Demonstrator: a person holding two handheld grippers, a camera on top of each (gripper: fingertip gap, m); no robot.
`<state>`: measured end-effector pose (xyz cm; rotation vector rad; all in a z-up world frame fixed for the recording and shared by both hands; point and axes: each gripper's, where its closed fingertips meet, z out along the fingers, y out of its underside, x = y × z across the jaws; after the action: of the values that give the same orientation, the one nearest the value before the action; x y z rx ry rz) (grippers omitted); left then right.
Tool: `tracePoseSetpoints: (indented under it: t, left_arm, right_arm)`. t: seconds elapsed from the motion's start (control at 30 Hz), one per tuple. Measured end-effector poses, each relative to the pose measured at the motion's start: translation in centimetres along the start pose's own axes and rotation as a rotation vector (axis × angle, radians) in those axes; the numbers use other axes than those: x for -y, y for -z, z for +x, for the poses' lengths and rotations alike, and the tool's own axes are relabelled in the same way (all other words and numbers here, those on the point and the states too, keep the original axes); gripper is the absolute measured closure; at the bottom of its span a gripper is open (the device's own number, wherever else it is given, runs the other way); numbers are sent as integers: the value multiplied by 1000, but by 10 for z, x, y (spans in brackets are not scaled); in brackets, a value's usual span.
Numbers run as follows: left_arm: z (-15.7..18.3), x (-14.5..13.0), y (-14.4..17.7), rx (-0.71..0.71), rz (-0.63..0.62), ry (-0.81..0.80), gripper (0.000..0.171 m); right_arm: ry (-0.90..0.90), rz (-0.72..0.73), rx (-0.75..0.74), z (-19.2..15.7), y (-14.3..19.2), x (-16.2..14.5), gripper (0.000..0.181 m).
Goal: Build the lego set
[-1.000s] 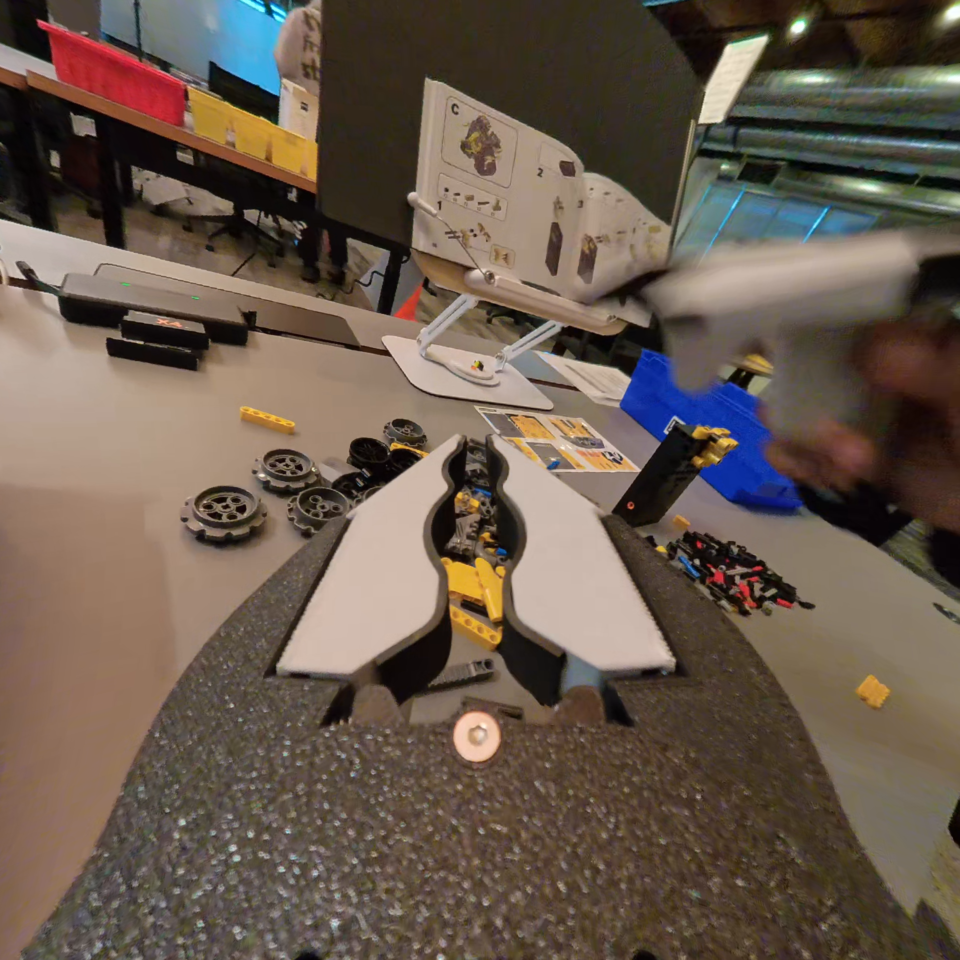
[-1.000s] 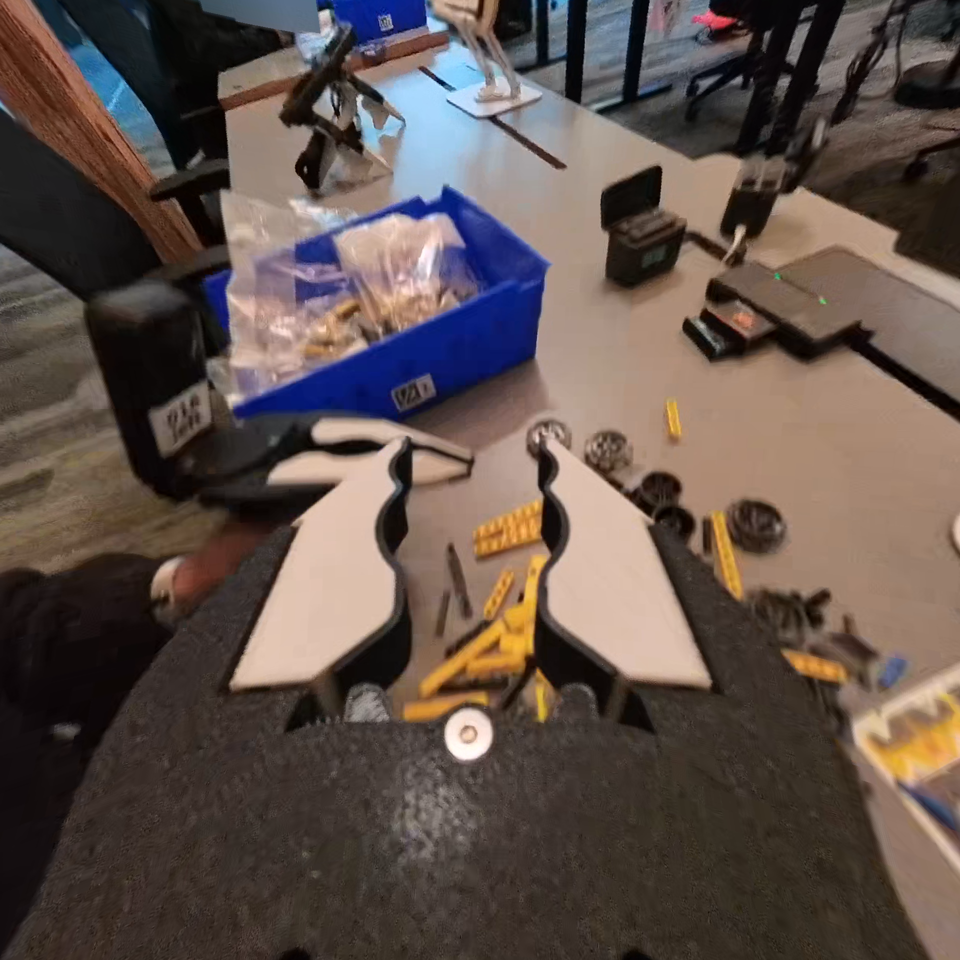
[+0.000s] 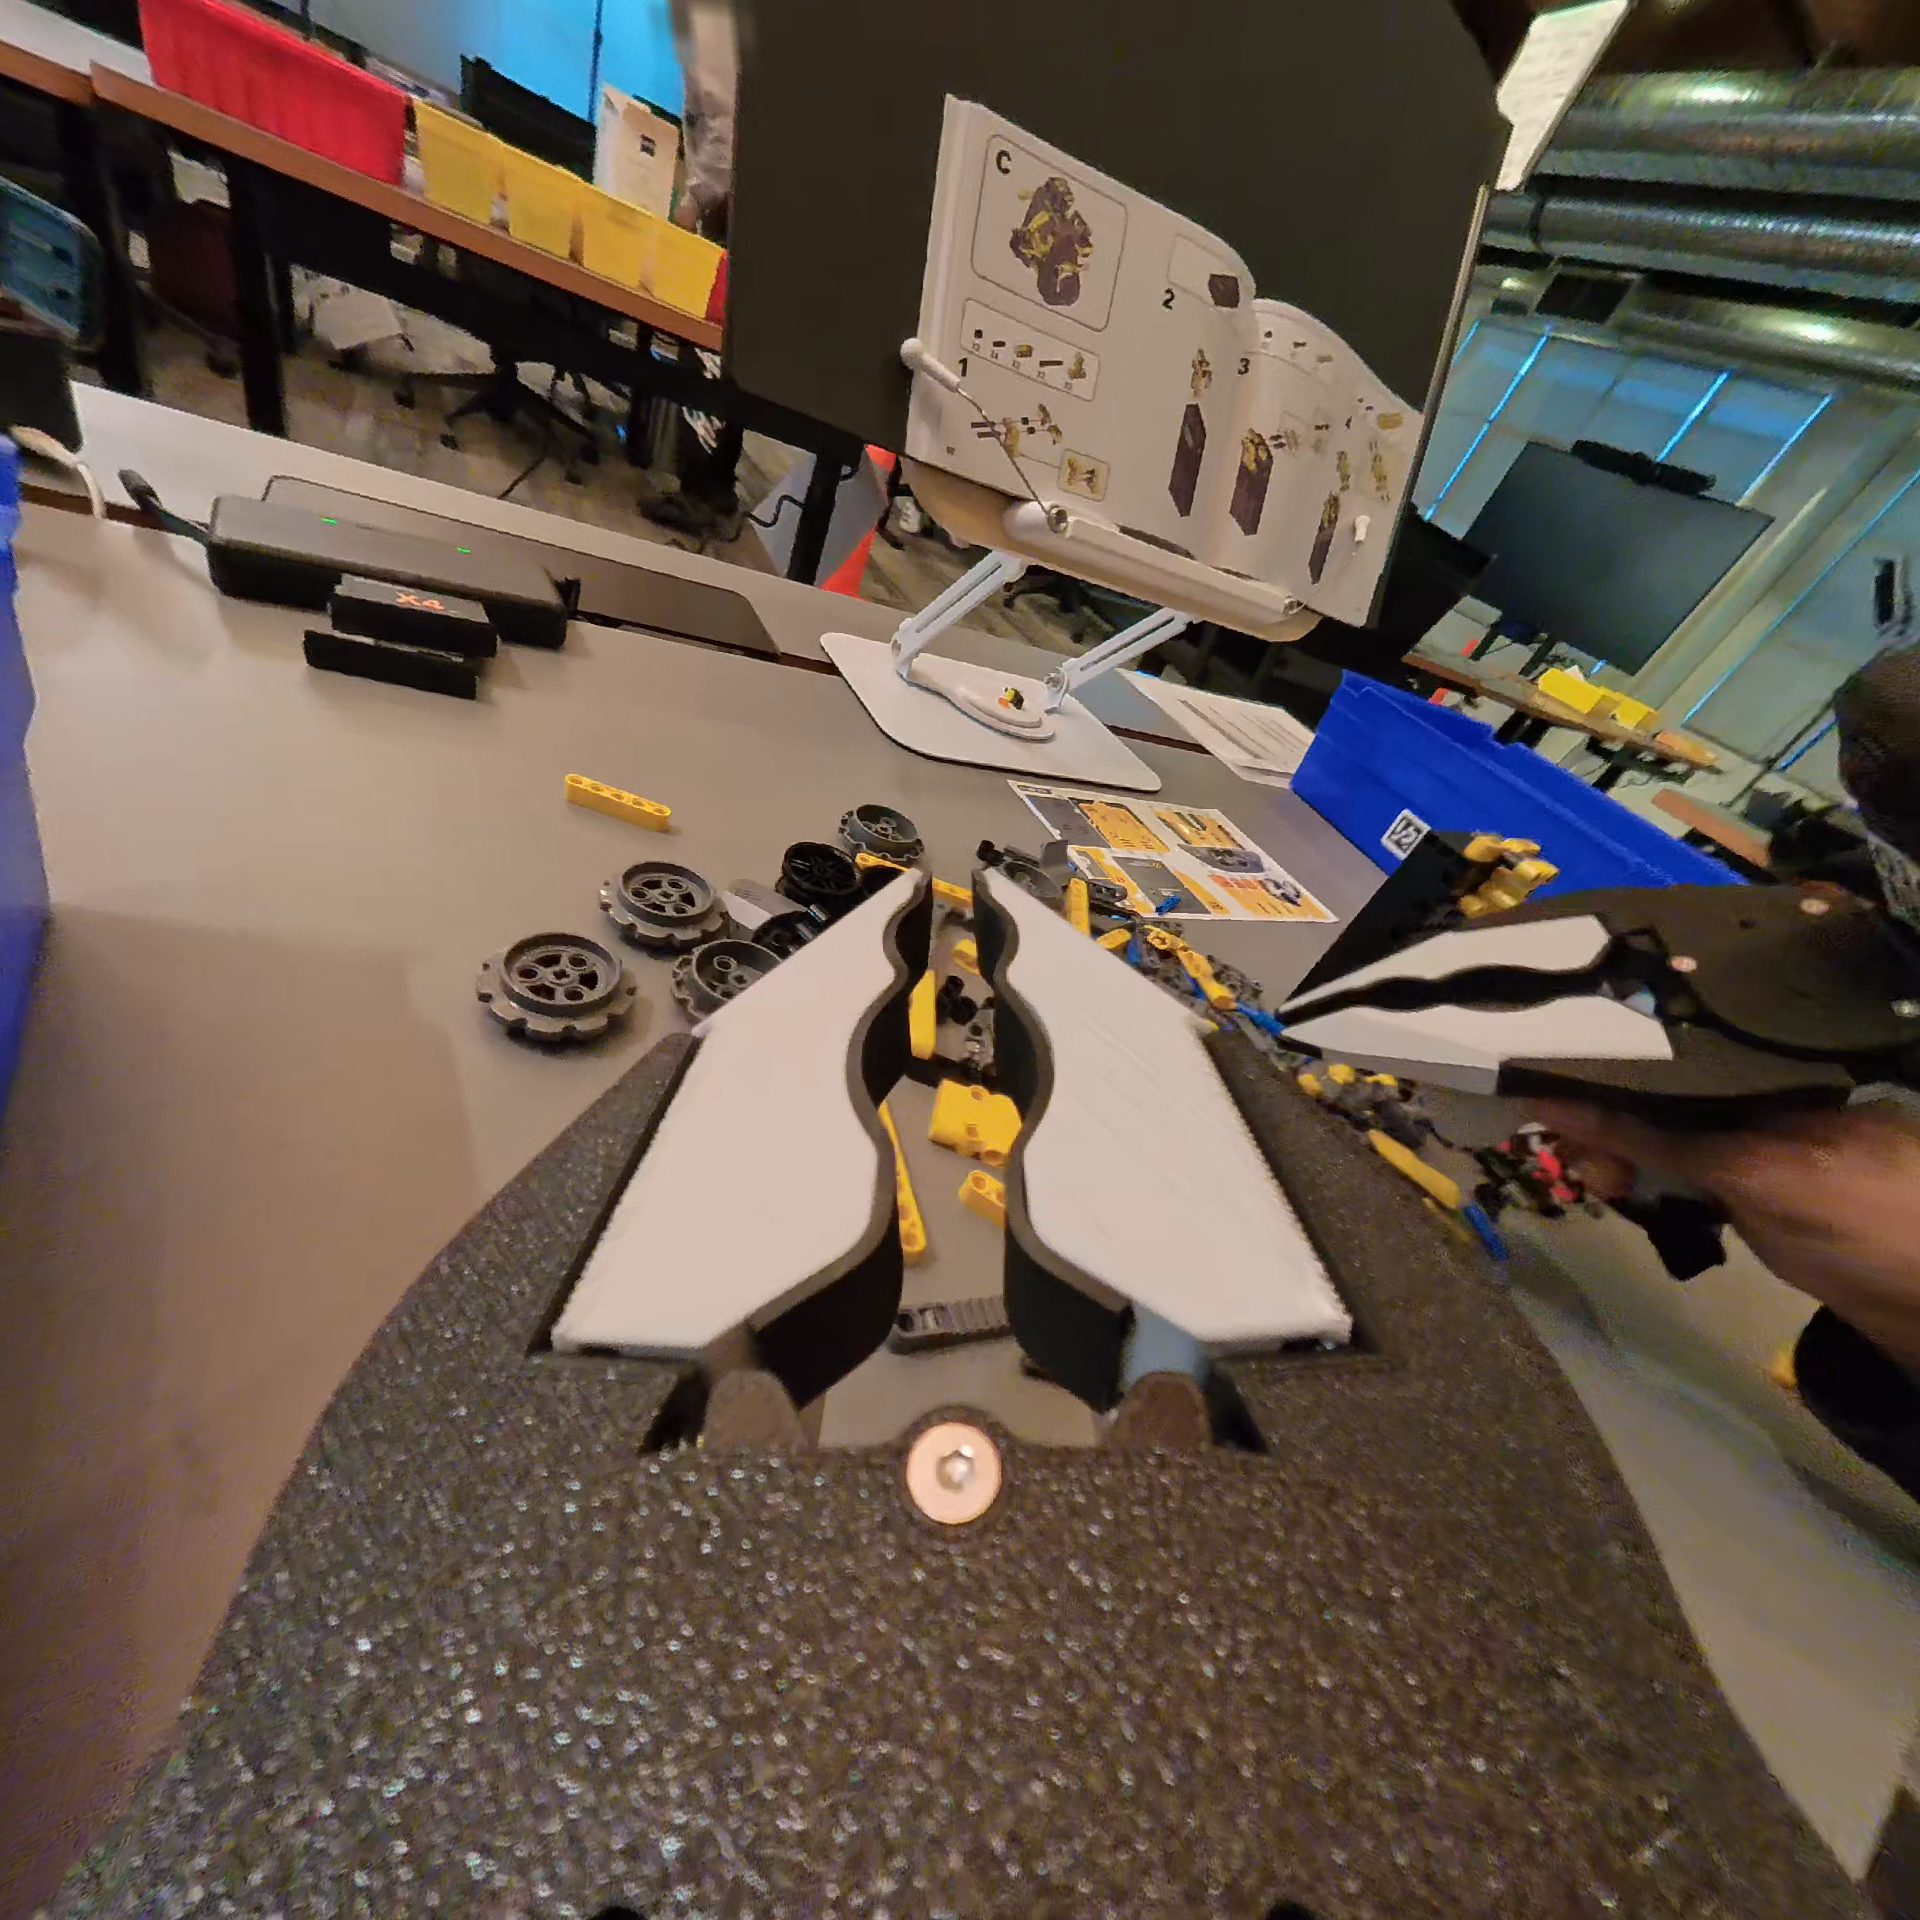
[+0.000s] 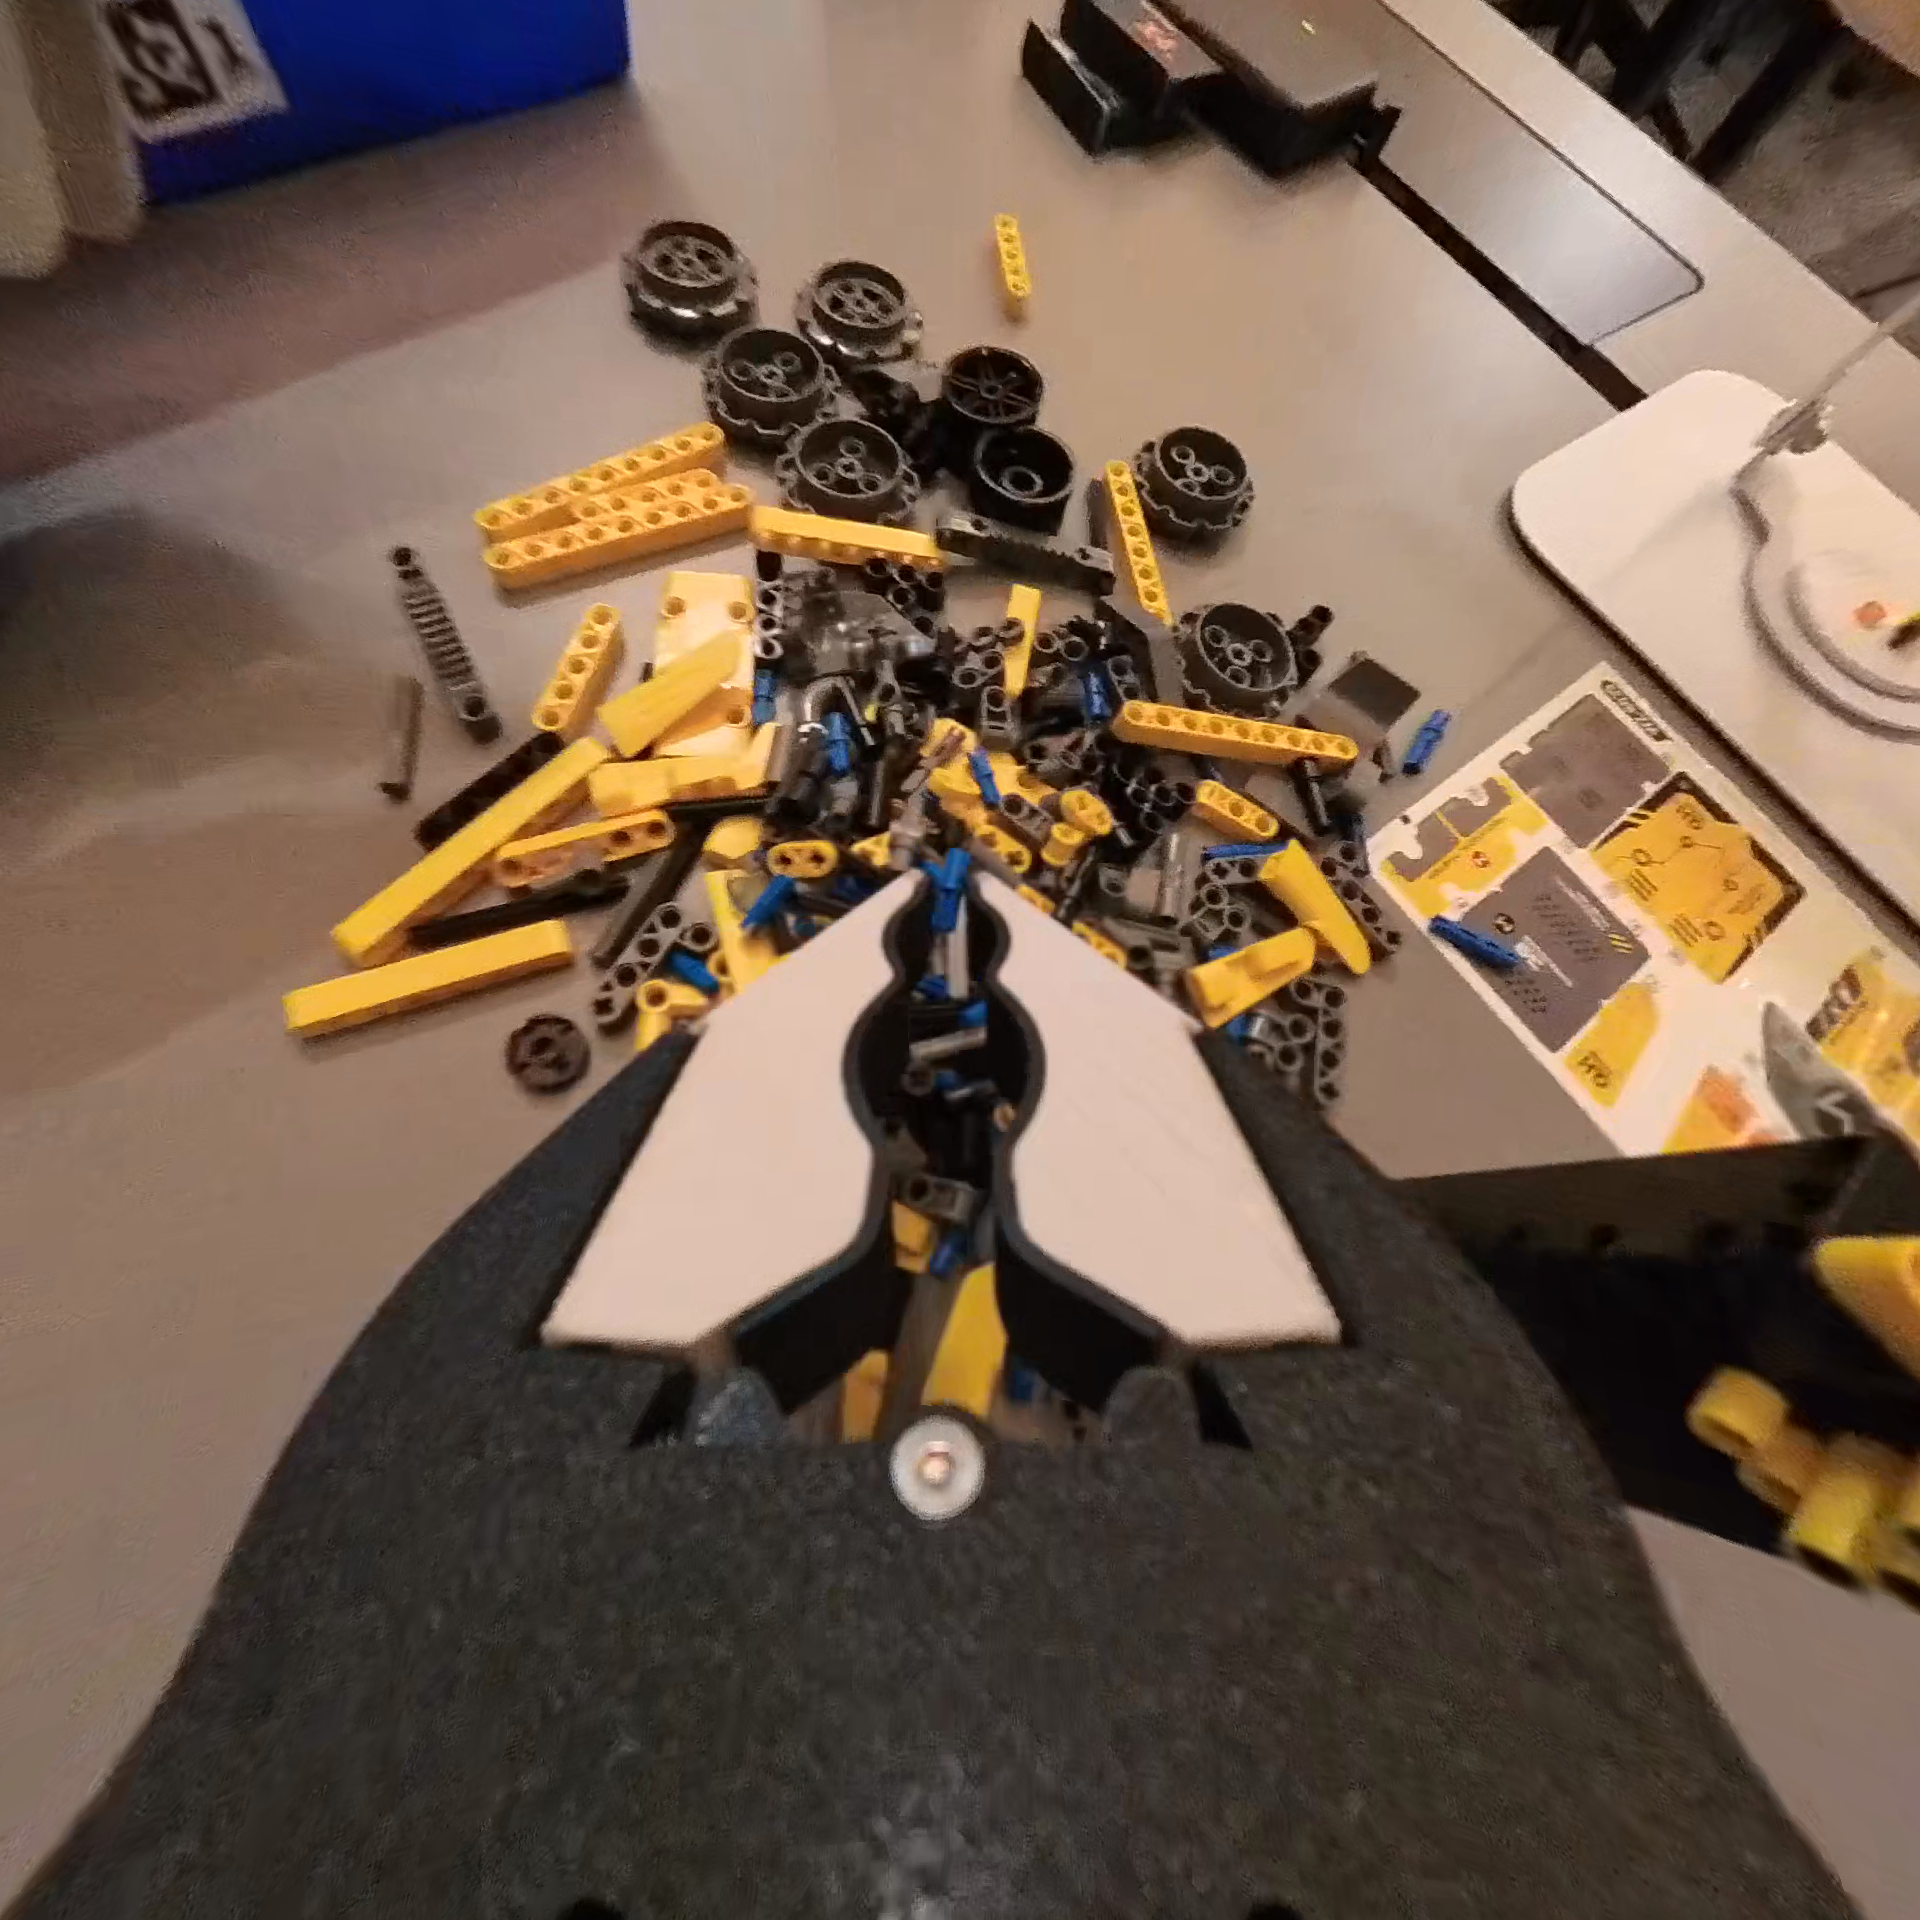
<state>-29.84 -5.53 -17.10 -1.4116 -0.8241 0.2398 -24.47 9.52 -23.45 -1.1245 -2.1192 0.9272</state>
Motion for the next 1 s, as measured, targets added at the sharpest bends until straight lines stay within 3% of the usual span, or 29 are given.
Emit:
tracePoseSetpoints:
  t: [0.07,0.2,0.33,0.57,0.67,0.83,1.0]
  left_arm:
    - [-1,3,1,22,4,-47,165]
    - [12,8,7,-3,32,-60,165]
    - [43,9,21,-78,62,-110,165]
    - [95,-9,95,-81,175,-198,165]
    - [107,-37,135,-49,158,-184,165]
    - [128,-100,209,-28,20,-184,165]
    - [151,-133,274,-35,-37,-177,165]
  right_arm:
    - [5,-34,-31,5,-3,-1,162]
    - [-1,-8,-56,3,17,1,161]
    - [-34,44,-73,-7,57,-1,161]
    - [-78,149,-134,-60,144,-29,161]
    - [-130,164,-151,-98,178,-61,161]
    - [-201,140,-171,-166,230,-121,161]
    - [-248,146,-206,-225,279,-162,161]
